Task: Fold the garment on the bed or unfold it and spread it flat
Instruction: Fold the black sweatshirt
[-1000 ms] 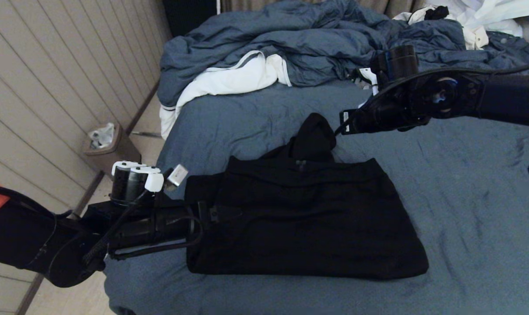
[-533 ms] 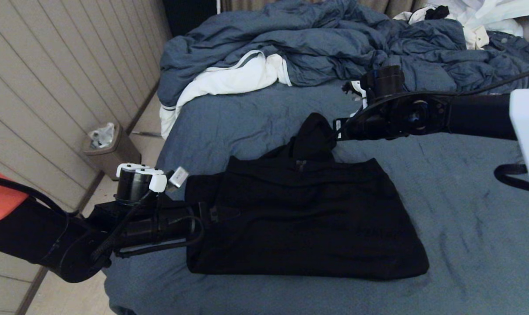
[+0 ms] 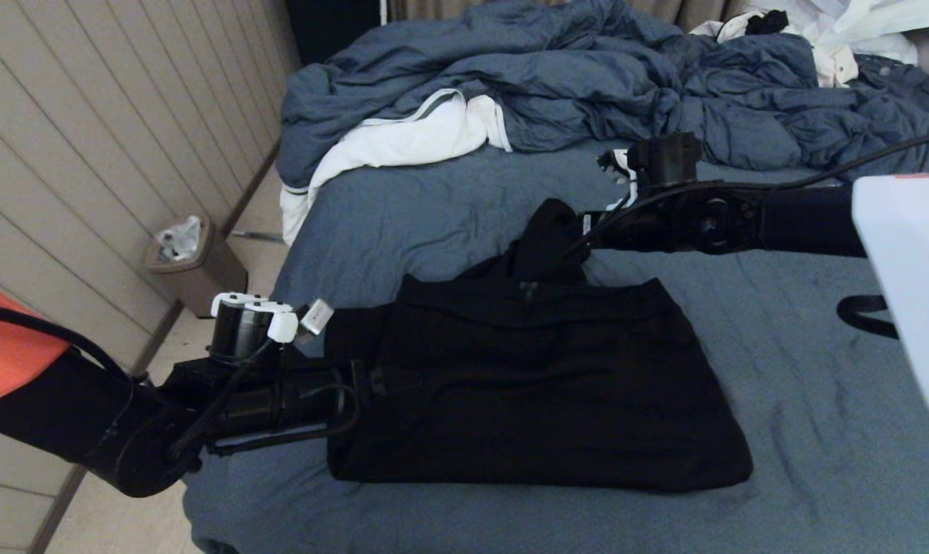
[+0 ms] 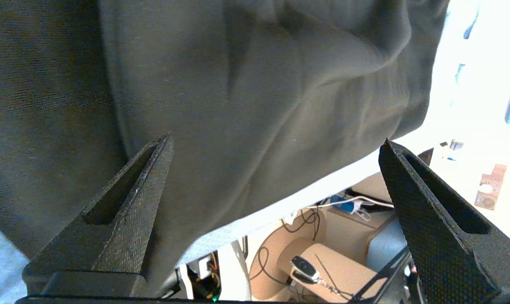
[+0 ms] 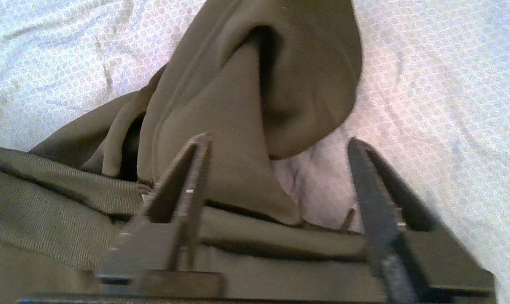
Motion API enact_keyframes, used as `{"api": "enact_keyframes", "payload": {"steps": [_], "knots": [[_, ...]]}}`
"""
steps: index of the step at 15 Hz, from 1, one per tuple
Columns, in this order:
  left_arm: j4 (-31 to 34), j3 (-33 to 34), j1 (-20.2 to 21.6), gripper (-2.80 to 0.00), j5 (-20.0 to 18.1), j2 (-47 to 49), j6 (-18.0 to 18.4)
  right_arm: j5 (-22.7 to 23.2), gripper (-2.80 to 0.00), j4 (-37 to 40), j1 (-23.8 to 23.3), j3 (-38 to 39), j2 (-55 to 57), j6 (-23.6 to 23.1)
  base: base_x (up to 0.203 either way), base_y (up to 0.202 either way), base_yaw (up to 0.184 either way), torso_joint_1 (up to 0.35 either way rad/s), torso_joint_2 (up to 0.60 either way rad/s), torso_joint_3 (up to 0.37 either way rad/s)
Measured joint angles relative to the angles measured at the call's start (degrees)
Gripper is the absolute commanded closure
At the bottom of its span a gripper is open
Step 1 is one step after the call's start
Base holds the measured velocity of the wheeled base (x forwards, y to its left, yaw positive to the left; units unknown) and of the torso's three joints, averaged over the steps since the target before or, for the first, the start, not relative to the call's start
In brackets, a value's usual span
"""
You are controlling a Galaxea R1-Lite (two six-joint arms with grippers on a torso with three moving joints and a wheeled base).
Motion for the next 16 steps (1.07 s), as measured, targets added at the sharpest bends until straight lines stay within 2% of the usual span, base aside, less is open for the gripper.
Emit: {"api": "enact_keyframes", "payload": {"steps": [3,6,11,16], "knots": [[-0.6,0.2,0.0,-2.80,0.1,0.7,0.0,-1.6,-2.80,-8.0,-0.2,-0.1,2.4,-0.1,0.000,0.000,0.000,0.000,0.00,0.000],[-0.7,0.4,0.0,-2.80,0.2,0.8,0.1,-6.6,-2.80,-17.4,-0.1,-1.6,7.0,-0.7,0.000,0.000,0.000,0.000,0.00,0.000],[-0.7,0.6,0.0,-2.80,0.2,0.9,0.2,-8.0,-2.80,-21.3,-0.4,-3.1,11.7,-0.9,0.000,0.000,0.000,0.000,0.00,0.000],[-0.7,0.7,-0.2,-2.80,0.0,1.2,0.2,-7.7,-2.80,-21.3,-1.0,-3.3,14.2,-2.6,0.000,0.000,0.000,0.000,0.00,0.000]]}}
